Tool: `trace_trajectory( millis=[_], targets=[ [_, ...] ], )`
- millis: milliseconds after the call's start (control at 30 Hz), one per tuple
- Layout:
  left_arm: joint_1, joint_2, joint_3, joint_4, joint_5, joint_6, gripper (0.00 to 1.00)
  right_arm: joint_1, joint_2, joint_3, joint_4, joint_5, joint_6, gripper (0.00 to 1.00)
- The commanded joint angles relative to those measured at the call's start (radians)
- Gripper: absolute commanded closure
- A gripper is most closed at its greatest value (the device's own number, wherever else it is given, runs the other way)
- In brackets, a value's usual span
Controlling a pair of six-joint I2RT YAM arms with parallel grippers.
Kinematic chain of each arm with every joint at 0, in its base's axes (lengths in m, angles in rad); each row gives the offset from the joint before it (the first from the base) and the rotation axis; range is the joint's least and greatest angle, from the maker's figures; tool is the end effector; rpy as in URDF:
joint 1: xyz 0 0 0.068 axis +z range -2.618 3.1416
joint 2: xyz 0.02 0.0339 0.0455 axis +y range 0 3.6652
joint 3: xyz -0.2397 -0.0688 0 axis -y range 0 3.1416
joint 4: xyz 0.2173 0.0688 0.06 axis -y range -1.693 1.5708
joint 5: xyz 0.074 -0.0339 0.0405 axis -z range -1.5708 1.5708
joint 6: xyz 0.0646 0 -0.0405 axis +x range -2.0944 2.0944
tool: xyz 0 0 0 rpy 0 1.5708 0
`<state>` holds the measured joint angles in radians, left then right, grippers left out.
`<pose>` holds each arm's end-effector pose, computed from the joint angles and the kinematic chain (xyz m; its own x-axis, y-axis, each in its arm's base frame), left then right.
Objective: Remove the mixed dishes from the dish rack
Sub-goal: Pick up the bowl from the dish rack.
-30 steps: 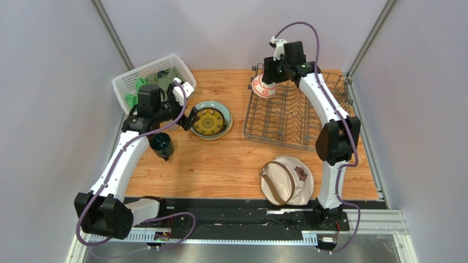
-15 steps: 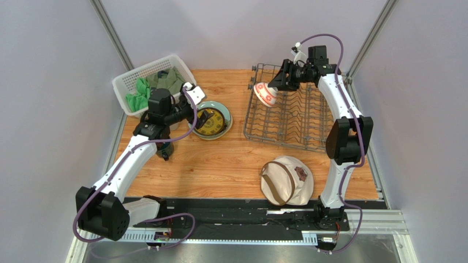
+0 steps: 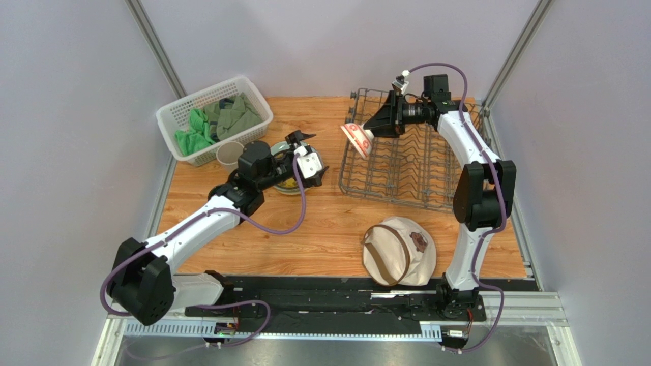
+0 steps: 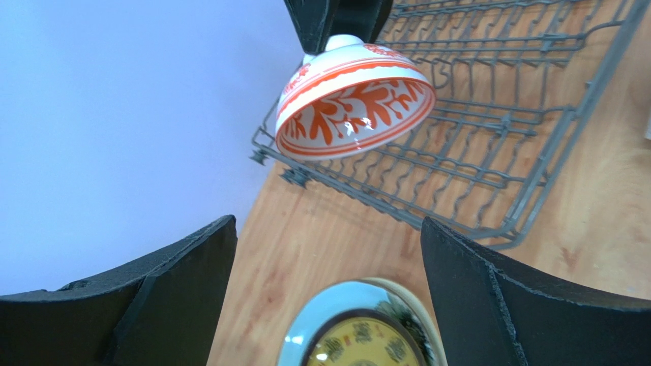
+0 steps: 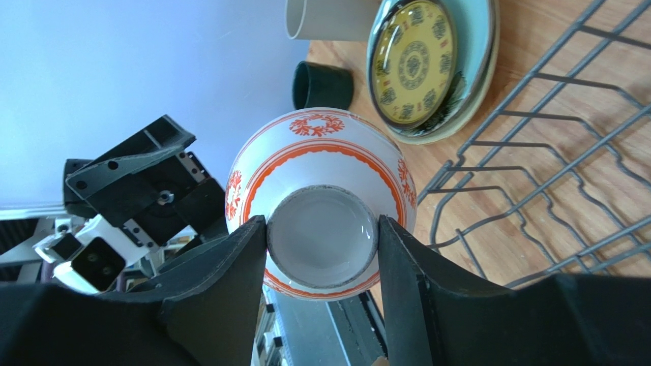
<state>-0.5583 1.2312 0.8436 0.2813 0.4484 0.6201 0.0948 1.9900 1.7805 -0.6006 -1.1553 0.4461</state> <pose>0.2358 -0.1803 0.2989 0.4166 0.3572 -0.8360 0.7383 0.4035 0.5404 0.4041 0.0978 0.2735 -0.9379 0.0858 -0.3360 -0.2898 0.3382 0.8953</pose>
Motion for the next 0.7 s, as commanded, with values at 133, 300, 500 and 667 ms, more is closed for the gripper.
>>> trace_trajectory(
  millis=[133,300,500,667],
  targets=[
    [-0.09,0.111,-0.015,0.278,-0.175,0.202,0.03,0.037,-0.066,-0.006,0.015,-0.176,0.0,1.0],
    [-0.109,0.148,0.002,0.295,-0.198,0.233,0.04,0.066,-0.053,0.011,-0.093,-0.187,-0.104,1.0],
    [-0.109,0.151,0.008,0.289,-0.198,0.222,0.09,0.097,-0.036,0.022,-0.215,-0.195,-0.219,1.0],
    [-0.112,0.145,0.015,0.248,-0.18,0.199,0.23,0.123,-0.023,0.039,-0.289,-0.198,-0.287,1.0]
  ],
)
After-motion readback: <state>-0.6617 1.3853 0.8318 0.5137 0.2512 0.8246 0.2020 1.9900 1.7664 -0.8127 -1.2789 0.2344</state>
